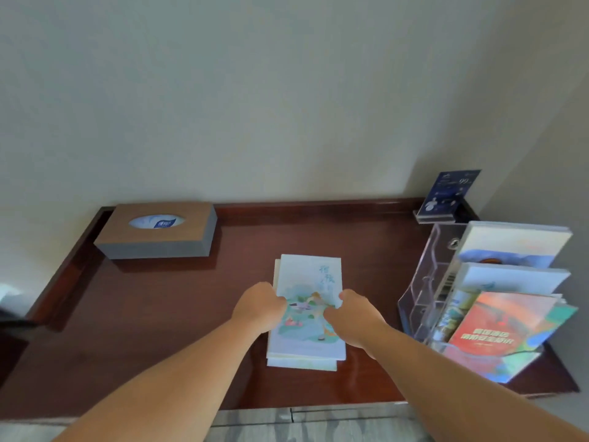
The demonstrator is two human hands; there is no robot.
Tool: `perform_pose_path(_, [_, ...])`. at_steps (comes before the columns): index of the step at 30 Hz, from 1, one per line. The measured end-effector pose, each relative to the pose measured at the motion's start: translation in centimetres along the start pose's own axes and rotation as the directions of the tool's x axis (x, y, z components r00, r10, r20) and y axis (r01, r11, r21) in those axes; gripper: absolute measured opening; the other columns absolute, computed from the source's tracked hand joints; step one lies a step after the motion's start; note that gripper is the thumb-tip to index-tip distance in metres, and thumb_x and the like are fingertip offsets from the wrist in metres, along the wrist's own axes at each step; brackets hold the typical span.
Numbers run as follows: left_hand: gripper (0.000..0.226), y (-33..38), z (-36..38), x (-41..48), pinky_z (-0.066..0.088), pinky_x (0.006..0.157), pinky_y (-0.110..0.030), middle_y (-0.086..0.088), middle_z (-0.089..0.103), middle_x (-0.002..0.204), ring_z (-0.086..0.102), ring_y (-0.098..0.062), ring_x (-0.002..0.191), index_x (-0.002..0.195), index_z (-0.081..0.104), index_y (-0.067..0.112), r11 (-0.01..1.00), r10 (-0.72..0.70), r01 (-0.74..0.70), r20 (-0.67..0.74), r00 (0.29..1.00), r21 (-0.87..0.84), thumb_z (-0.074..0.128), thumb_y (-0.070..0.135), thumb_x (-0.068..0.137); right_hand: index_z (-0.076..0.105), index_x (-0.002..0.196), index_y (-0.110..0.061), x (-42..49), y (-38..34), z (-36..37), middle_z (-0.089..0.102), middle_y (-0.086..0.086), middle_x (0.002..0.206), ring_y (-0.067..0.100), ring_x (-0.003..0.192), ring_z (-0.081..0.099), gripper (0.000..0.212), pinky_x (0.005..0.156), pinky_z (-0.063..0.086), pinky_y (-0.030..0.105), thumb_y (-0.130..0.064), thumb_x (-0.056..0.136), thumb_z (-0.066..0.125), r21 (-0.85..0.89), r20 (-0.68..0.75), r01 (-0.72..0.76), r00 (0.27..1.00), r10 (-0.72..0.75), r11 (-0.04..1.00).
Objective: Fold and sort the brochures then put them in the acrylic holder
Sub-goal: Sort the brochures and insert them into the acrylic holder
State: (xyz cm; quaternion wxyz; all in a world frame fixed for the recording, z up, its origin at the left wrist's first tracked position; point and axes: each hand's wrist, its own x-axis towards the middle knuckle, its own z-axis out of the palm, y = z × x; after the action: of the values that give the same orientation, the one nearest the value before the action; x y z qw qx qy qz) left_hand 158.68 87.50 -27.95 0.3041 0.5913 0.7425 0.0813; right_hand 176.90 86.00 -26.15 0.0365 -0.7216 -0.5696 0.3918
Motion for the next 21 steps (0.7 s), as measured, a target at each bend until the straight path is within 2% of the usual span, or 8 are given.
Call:
perform_pose_path(3, [0.034,-1.8,1.2,0.6,0.018,0.039,-0.025,0.004,0.031,0.044,0.031,-0.014,0.039,0.050,0.032,0.017,1.000,-0.009,0.010,0.081,0.997,-0.011,0.048,0.011,0.080,0.047,0.133,-0.011,0.6,-0.1,2.5,0.057,0.008,0.124,0.024,0.097,0.062,0.050,0.074,0.051,0.030,-0.031,0.087,0.053,0.113,0.029,-0.124,0.992,0.122,0.986])
perform_pose_path(8, [0.031,-2.0,2.2,1.3,0.018,0.039,-0.024,0.003,0.033,0.049,0.031,-0.013,0.041,0.055,0.033,0.016,0.994,-0.071,0.079,0.107,0.992,-0.070,0.049,0.011,0.081,0.056,0.125,-0.012,1.5,0.1,4.0,0.062,0.006,0.118,0.022,0.094,0.066,0.042,0.085,0.059,0.041,-0.027,0.086,0.056,0.271,0.039,-0.215,0.976,0.213,0.938])
perform_pose_path(10, [0.032,-2.1,2.4,1.4,0.018,0.039,-0.023,0.003,0.031,0.050,0.029,-0.013,0.041,0.056,0.032,0.016,0.975,-0.124,0.139,0.096,0.988,-0.172,0.049,0.012,0.082,0.057,0.122,-0.010,1.8,0.4,4.1,0.064,0.006,0.116,0.021,0.093,0.067,0.038,0.084,0.059,0.041,-0.026,0.087,0.056,0.302,0.039,-0.247,0.968,0.247,0.921])
perform_pose_path(13, [0.027,-1.6,2.8,1.5,0.021,0.043,-0.022,0.002,0.035,0.056,0.031,-0.014,0.047,0.060,0.035,0.015,0.904,-0.151,0.191,0.134,0.979,-0.382,0.049,0.011,0.082,0.060,0.114,-0.008,2.1,0.8,4.2,0.069,0.009,0.107,0.022,0.086,0.067,0.032,0.070,0.055,0.036,-0.023,0.086,0.058,0.400,0.062,-0.287,0.956,0.287,0.871])
perform_pose_path(14, [0.022,-1.2,2.9,1.4,0.024,0.045,-0.023,0.002,0.041,0.059,0.035,-0.015,0.049,0.062,0.041,0.014,0.888,-0.131,0.181,0.145,0.981,-0.423,0.049,0.011,0.082,0.061,0.111,-0.009,2.1,0.9,4.3,0.070,0.011,0.105,0.025,0.087,0.069,0.029,0.071,0.056,0.039,-0.023,0.086,0.058,0.440,0.075,-0.302,0.951,0.300,0.846])
perform_pose_path(17, [0.007,-0.1,2.9,1.1,0.032,0.047,-0.021,0.000,0.056,0.071,0.046,-0.015,0.056,0.081,0.058,0.009,0.826,-0.078,0.160,0.171,0.982,-0.540,0.053,0.013,0.083,0.062,0.105,-0.015,2.1,1.4,4.5,0.072,0.009,0.102,0.028,0.099,0.071,0.020,0.087,0.058,0.048,-0.025,0.087,0.060,0.512,0.097,-0.340,0.935,0.340,0.789])
perform_pose_path(20, [0.015,0.4,2.2,1.2,0.041,0.049,-0.021,-0.006,0.065,0.081,0.059,-0.015,0.058,0.095,0.064,0.005,0.796,-0.044,0.157,0.204,0.978,-0.584,0.055,0.012,0.085,0.061,0.105,-0.019,2.1,1.5,4.0,0.075,0.002,0.092,0.018,0.079,0.074,0.016,0.062,0.062,0.034,-0.023,0.089,0.061,0.578,0.129,-0.345,0.934,0.334,0.740])
perform_pose_path(21, [0.016,0.4,1.9,1.3,0.041,0.047,-0.019,-0.005,0.066,0.081,0.062,-0.013,0.055,0.097,0.065,0.005,0.803,-0.039,0.153,0.205,0.978,-0.576,0.056,0.011,0.086,0.061,0.103,-0.019,2.2,1.5,3.8,0.075,0.001,0.090,0.016,0.076,0.074,0.015,0.060,0.061,0.032,-0.021,0.089,0.061,0.578,0.131,-0.338,0.937,0.325,0.743])
